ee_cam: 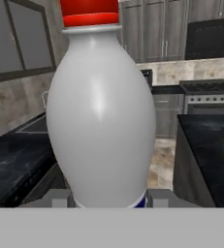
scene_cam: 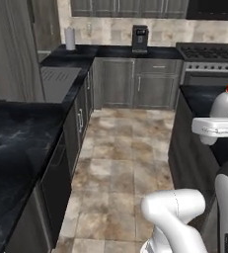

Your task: Pick the beer, bottled water, can from the counter and place them in the open cabinet.

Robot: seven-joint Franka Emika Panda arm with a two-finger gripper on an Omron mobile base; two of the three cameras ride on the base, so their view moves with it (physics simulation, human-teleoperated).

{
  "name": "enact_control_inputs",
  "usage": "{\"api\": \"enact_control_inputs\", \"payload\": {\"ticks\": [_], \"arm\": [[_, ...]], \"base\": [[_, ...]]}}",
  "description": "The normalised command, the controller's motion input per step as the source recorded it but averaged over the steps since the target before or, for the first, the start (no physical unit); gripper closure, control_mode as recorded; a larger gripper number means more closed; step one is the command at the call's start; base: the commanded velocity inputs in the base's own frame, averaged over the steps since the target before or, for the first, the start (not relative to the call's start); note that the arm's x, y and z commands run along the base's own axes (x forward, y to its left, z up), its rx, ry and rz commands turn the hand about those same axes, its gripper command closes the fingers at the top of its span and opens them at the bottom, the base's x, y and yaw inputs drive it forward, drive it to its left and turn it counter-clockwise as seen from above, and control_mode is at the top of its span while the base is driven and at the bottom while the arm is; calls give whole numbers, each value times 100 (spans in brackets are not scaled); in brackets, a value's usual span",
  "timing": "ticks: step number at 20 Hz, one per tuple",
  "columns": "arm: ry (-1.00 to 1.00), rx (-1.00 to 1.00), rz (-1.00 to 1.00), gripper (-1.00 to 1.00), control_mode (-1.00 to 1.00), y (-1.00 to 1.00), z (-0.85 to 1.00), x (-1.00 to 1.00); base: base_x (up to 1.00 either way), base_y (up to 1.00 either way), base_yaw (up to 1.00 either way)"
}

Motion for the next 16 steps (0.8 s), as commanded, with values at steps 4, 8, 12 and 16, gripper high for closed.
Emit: {"api": "enact_control_inputs", "payload": {"ticks": [4, 8, 12, 16], "arm": [[0, 0, 0, 100, 100, 0, 0, 0], [0, 0, 0, 100, 100, 0, 0, 0], [0, 0, 0, 100, 100, 0, 0, 0], [0, 0, 0, 100, 100, 0, 0, 0]], "base": [[-31, 5, 17], [-23, 0, 10], [-26, 0, 26], [-21, 0, 35]]}}
